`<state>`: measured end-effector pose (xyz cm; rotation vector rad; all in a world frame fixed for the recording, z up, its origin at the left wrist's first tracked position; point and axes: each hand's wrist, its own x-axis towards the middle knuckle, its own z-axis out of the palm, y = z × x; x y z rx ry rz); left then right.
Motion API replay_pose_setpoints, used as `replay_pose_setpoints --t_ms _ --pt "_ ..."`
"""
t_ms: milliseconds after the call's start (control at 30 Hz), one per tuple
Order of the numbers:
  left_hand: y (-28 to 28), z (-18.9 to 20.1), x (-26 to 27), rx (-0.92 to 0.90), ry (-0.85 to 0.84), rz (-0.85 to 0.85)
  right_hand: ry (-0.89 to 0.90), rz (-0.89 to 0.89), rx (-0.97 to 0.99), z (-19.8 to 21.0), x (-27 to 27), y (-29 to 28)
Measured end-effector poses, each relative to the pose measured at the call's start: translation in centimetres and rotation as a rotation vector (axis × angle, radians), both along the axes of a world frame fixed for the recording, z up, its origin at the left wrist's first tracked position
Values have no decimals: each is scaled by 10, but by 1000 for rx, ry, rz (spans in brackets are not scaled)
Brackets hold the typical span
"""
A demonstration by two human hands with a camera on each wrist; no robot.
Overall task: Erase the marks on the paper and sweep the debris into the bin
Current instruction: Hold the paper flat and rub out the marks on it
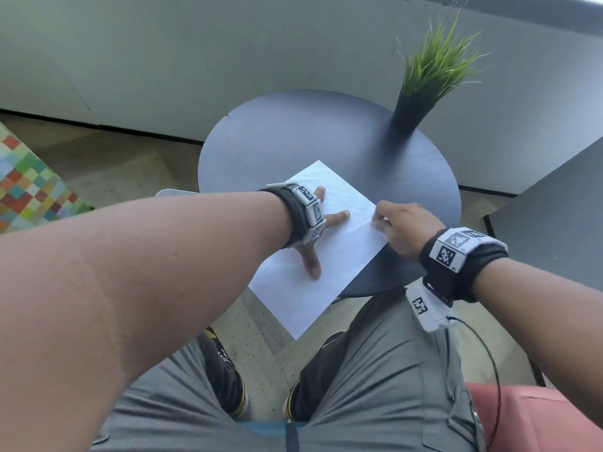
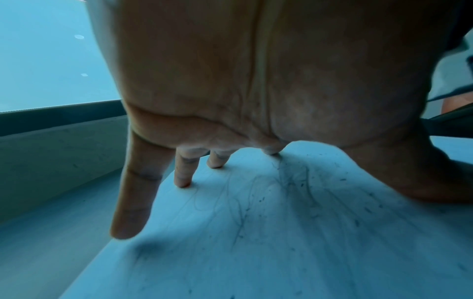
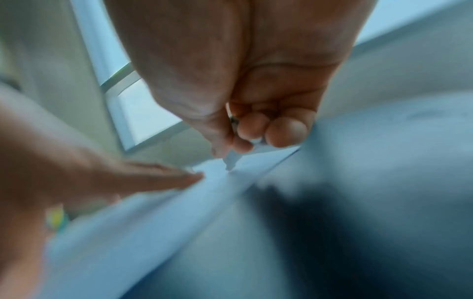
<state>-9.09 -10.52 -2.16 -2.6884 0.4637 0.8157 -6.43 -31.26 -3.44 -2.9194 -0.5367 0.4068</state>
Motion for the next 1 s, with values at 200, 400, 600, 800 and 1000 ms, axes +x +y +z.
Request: replay_pose_setpoints --t_ms 200,400,600,800,1000 --pt "4 -7 -8 -62 -46 53 346 -225 688 8 -32 39" --pt "22 -7 -19 -78 -71 32 872 -470 1099 -4 -49 43" --pt "34 -5 -25 -98 -53 47 190 -870 1439 -2 -5 21" --pt "31 -9 -23 -128 -156 89 240 -355 853 3 -22 33" --pt "28 -17 -20 -182 -99 29 164 -20 245 -4 -20 43"
